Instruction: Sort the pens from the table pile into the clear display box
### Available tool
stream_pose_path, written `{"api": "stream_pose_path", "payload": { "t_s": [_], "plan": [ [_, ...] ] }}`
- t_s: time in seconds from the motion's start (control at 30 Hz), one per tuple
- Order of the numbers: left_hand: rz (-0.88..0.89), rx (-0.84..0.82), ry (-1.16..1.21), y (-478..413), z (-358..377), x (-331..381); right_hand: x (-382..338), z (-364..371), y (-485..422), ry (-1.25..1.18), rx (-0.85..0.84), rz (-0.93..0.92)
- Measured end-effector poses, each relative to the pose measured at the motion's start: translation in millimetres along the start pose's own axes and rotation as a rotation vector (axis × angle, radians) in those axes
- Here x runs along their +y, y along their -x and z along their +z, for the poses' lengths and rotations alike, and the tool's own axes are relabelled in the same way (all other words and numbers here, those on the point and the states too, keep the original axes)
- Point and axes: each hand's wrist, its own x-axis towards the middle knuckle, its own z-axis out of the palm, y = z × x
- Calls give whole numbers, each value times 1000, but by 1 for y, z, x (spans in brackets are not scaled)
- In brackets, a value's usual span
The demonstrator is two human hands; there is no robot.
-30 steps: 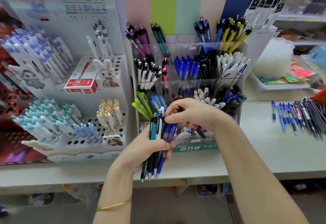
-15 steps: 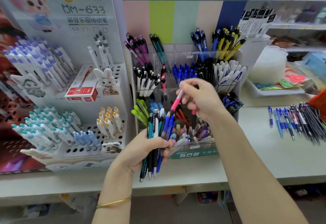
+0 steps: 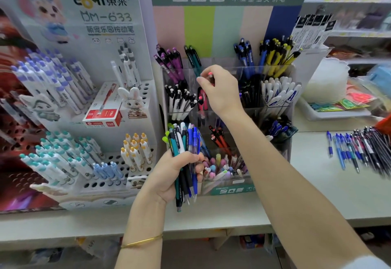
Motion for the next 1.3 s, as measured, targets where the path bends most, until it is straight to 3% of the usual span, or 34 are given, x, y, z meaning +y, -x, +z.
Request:
{"api": "stream_pose_path", "payload": {
  "t_s": [0.17,0.3,0.53,0.67,0.77,0.87,1.07,1.2,1.3],
  "plan": [
    [1,3,11,0,-4,2,-5,-5,-2,-338,309,44],
    [1,22,11,0,-5,3,-17,-6,-1,54,406,-80],
    [-8,51,20,0,-9,2,-20,-2,-1,290,192,-92],
    [-3,45,16,1,-10,2,-28,-6,-4,395,168,-85],
    [11,33,26,2,-11,2,-22,2,1,465,-29,5],
    [5,1,44,3,-13,0,-16,7,9,379,-116,75],
    [3,-47,163,4,-15,-3,-14,-9,48,74,-17,-27],
    [-10,-40,218,3,-14,-8,-7,-16,81,-221,-454,245],
    [-27,-5,211,5,-9,-14,8,-17,88,-431,-510,406]
  ]
}}
